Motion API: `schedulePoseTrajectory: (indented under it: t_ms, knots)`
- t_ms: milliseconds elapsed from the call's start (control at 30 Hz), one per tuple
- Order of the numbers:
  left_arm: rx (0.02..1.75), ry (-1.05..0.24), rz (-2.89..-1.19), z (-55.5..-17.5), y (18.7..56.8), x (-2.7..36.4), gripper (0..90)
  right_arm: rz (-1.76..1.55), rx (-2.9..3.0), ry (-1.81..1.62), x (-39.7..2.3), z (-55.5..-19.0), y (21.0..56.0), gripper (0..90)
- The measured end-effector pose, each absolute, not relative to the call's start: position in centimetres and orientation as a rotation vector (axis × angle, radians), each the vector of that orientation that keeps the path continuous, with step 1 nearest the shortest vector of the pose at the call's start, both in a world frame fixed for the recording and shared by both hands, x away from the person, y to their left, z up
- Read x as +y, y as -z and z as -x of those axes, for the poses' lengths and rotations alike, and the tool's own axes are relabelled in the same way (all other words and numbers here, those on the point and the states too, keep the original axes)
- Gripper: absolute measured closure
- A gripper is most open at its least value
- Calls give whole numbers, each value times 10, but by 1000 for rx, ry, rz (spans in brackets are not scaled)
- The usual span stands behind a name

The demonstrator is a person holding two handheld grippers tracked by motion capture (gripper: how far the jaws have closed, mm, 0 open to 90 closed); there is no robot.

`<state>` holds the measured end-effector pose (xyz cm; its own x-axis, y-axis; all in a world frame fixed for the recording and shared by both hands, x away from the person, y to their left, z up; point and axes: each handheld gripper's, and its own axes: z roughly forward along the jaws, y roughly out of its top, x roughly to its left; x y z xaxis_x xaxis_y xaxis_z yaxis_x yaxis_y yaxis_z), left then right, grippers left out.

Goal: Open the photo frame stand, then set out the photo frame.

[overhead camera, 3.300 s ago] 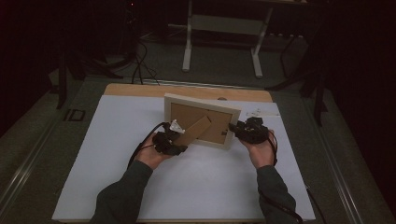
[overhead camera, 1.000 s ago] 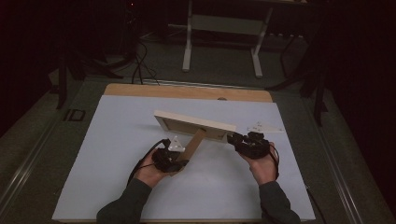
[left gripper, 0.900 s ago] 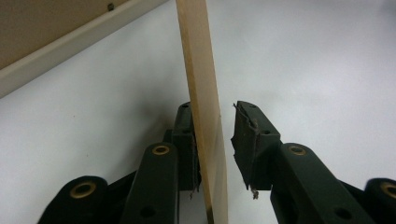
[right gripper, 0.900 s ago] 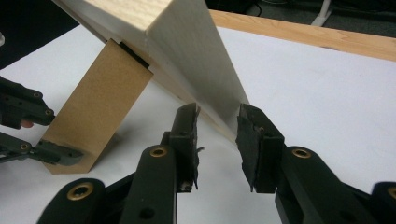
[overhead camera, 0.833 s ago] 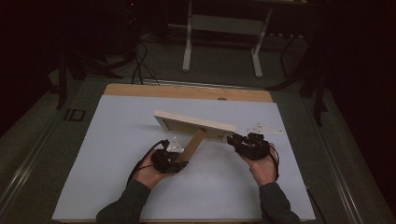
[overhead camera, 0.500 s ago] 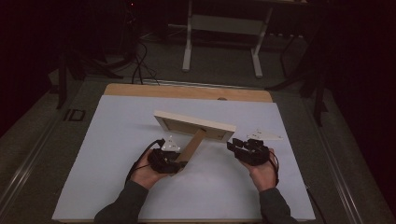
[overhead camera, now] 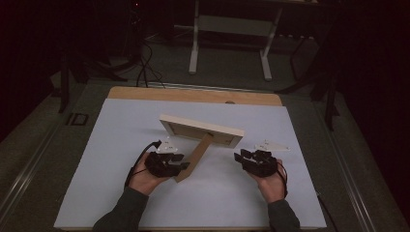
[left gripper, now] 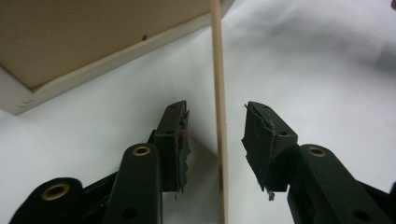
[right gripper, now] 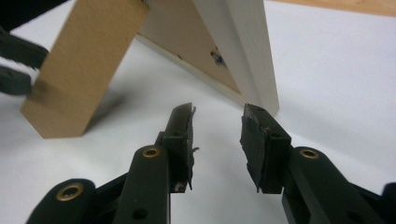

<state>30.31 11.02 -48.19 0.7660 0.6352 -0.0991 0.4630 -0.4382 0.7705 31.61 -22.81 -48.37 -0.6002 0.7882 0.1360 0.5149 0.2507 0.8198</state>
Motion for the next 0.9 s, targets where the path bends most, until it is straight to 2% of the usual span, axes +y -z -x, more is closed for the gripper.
schedulePoseTrajectory:
  t_ms: [900]
  knots:
    - [949,-305,-1921,-306,466,145,572,-1268,2184,-1272,-245,-318,488,624]
